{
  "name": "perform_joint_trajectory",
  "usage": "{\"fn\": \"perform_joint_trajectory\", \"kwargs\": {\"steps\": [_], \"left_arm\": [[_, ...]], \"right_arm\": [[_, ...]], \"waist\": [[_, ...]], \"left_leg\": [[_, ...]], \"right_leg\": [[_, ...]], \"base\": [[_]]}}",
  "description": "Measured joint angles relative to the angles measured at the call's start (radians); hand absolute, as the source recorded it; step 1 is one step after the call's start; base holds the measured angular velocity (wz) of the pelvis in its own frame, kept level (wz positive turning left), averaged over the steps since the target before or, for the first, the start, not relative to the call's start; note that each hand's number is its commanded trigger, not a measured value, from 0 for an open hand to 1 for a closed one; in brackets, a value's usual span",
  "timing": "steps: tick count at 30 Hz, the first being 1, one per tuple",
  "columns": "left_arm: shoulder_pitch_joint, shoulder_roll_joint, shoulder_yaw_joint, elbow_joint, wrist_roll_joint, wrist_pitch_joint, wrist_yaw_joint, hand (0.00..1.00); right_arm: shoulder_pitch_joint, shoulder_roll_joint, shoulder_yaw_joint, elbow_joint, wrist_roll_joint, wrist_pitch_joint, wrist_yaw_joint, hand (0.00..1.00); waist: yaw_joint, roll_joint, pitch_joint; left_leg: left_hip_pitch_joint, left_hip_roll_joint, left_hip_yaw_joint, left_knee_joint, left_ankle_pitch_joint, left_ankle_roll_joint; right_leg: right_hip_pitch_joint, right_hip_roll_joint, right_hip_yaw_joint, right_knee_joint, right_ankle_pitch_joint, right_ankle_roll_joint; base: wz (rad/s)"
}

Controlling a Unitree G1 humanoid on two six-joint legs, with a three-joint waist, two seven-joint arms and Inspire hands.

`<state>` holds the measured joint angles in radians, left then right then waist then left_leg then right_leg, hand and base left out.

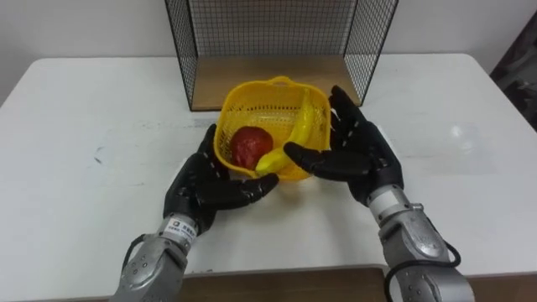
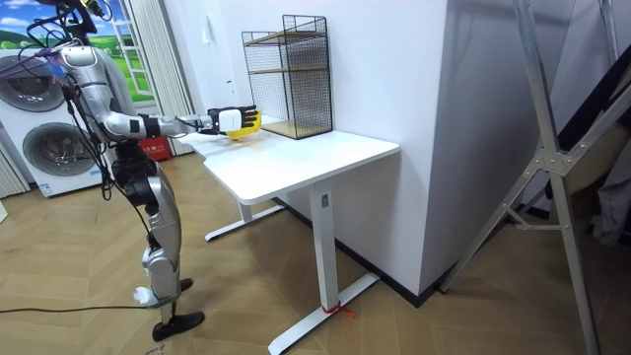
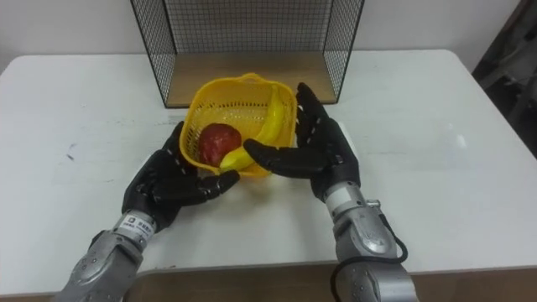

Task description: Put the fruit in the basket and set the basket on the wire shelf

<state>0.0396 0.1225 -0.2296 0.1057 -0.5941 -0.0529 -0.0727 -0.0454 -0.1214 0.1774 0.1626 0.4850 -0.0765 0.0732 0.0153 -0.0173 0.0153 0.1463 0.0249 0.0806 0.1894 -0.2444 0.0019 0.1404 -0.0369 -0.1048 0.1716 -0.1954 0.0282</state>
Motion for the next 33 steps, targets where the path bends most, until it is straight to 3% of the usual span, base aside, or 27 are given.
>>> {"fn": "perform_joint_trajectory", "kwargs": {"steps": [13, 16, 19, 26, 27, 28, 29, 30, 31, 33], "left_arm": [[-0.006, 0.000, 0.023, -0.030, 0.019, 0.000, 0.000, 0.00], [-0.013, -0.001, 0.023, -0.030, 0.020, 0.000, 0.000, 0.00], [-0.027, -0.001, 0.023, -0.030, 0.019, -0.002, 0.000, 0.00], [-0.034, 0.001, 0.020, -0.030, 0.019, -0.006, 0.000, 0.00], [-0.034, 0.001, 0.020, -0.030, 0.020, -0.006, 0.000, 0.00], [-0.034, 0.006, 0.032, -0.028, 0.019, -0.012, 0.000, 0.00], [-0.034, 0.010, 0.045, -0.027, 0.021, -0.021, 0.000, 0.00], [-0.034, 0.013, 0.076, -0.023, 0.023, -0.028, 0.001, 0.00], [-0.033, 0.007, 0.082, 0.000, 0.045, -0.027, 0.002, 0.00], [-0.021, 0.010, 0.072, 0.007, 0.055, -0.023, 0.001, 0.00]], "right_arm": [[-0.017, 0.006, -0.001, -0.058, -0.019, 0.000, -0.001, 0.00], [-0.018, 0.005, -0.001, -0.058, -0.014, -0.002, -0.009, 0.00], [-0.018, 0.006, 0.000, -0.058, -0.006, -0.032, -0.011, 0.00], [-0.018, 0.001, 0.000, -0.056, 0.019, -0.035, -0.019, 0.00], [-0.017, 0.000, 0.000, -0.049, 0.019, -0.035, -0.019, 0.00], [-0.017, 0.009, 0.000, -0.045, 0.010, -0.035, -0.017, 0.00], [-0.020, 0.013, 0.011, -0.047, 0.011, -0.036, -0.016, 0.00], [-0.020, 0.017, 0.042, -0.051, 0.014, -0.043, -0.016, 0.00], [-0.003, 0.013, 0.056, -0.048, 0.013, -0.045, -0.016, 0.00], [0.007, 0.003, 0.062, -0.021, 0.012, -0.047, -0.016, 0.00]], "waist": [[0.019, -0.015, 0.0019], [0.015, -0.014, 0.0036], [0.016, -0.017, 0.0089], [0.017, -0.017, 0.0109], [0.021, -0.014, 0.0130], [0.026, -0.012, 0.0141], [0.031, -0.014, 0.0171], [0.039, -0.033, 0.0166], [0.024, -0.027, 0.0207], [0.012, -0.030, 0.0208]], "left_leg": [[0.005, 0.001, -0.005, -0.002, 0.000, 0.000], [0.008, 0.001, -0.030, -0.001, 0.000, 0.000], [0.011, 0.002, -0.034, -0.001, 0.000, 0.000], [0.008, 0.006, -0.048, 0.007, 0.000, 0.000], [0.018, 0.022, -0.091, 0.011, 0.000, 0.000], [0.021, 0.039, -0.163, 0.020, -0.001, -0.002], [0.015, 0.047, -0.178, 0.035, -0.003, -0.006], [-0.007, 0.057, -0.173, 0.095, -0.025, -0.040], [-0.031, 0.077, -0.155, 0.183, -0.052, -0.072], [-0.070, 0.089, -0.100, 0.311, -0.065, -0.076]], "right_leg": [[0.004, 0.000, -0.009, -0.001, 0.000, 0.000], [0.006, 0.001, -0.024, 0.002, 0.000, 0.000], [0.021, 0.002, -0.037, -0.006, 0.000, 0.000], [0.013, 0.004, -0.044, 0.013, -0.002, -0.001], [-0.024, 0.009, -0.057, 0.086, -0.015, -0.007], [-0.076, 0.036, -0.051, 0.120, -0.053, -0.030], [-0.102, 0.059, -0.041, 0.089, -0.048, -0.052], [-0.138, 0.083, -0.042, 0.026, 0.072, -0.098], [-0.115, 0.093, -0.058, 0.053, 0.072, -0.107], [-0.082, 0.095, -0.042, 0.070, 0.050, -0.118]], "base": [[0.00], [0.09], [0.06], [0.01], [-0.24], [-0.40], [-0.64], [-0.34], [-0.12], [0.26]]}}
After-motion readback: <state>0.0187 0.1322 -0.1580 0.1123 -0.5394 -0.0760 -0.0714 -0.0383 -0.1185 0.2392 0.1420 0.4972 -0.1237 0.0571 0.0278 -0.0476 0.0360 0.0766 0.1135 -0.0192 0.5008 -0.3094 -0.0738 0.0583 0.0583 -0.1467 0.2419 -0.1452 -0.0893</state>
